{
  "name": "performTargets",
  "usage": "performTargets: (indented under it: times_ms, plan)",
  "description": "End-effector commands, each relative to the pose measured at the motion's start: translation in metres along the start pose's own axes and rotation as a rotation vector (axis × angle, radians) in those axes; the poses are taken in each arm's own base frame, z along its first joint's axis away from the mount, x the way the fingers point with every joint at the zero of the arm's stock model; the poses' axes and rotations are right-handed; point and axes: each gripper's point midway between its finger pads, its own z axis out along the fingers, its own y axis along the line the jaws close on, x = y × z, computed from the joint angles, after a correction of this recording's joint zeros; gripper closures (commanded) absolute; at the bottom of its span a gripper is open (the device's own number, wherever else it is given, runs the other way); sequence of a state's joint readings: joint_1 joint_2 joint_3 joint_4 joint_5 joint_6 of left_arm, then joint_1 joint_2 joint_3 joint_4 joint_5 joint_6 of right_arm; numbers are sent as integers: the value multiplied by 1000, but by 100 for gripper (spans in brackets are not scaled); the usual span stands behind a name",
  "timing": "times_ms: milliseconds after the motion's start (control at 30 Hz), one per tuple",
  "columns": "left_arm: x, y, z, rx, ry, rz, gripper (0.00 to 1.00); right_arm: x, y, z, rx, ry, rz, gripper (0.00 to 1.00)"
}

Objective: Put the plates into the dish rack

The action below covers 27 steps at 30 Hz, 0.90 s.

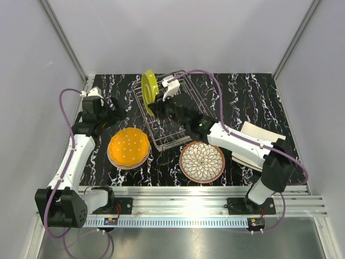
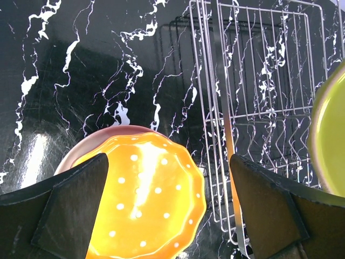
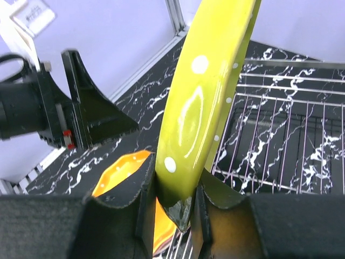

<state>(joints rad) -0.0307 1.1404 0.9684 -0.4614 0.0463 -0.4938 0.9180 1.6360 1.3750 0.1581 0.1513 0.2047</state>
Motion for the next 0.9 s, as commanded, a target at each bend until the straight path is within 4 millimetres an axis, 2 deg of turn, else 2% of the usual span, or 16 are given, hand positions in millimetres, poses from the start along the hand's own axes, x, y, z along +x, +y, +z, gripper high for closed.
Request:
performTargets:
  times_ms: [0,167,267,633,867]
  plan:
    - [-23,-13,-12,55,-78,26,1,-65,17,-21,-76,-192,17,100]
    - [-24,-12,-14,49,-87,31,1,-23,17,-11,-100,-82,8,100]
    - [-26,-11,-15,47,-93,36,1,-6,14,-7,-98,-45,2,100]
    - [-27,-12,-17,49,-97,44,1,53,-3,9,-51,77,-51,100]
    - [-28,-12,-17,51,-98,46,1,75,-15,14,-15,122,-80,100]
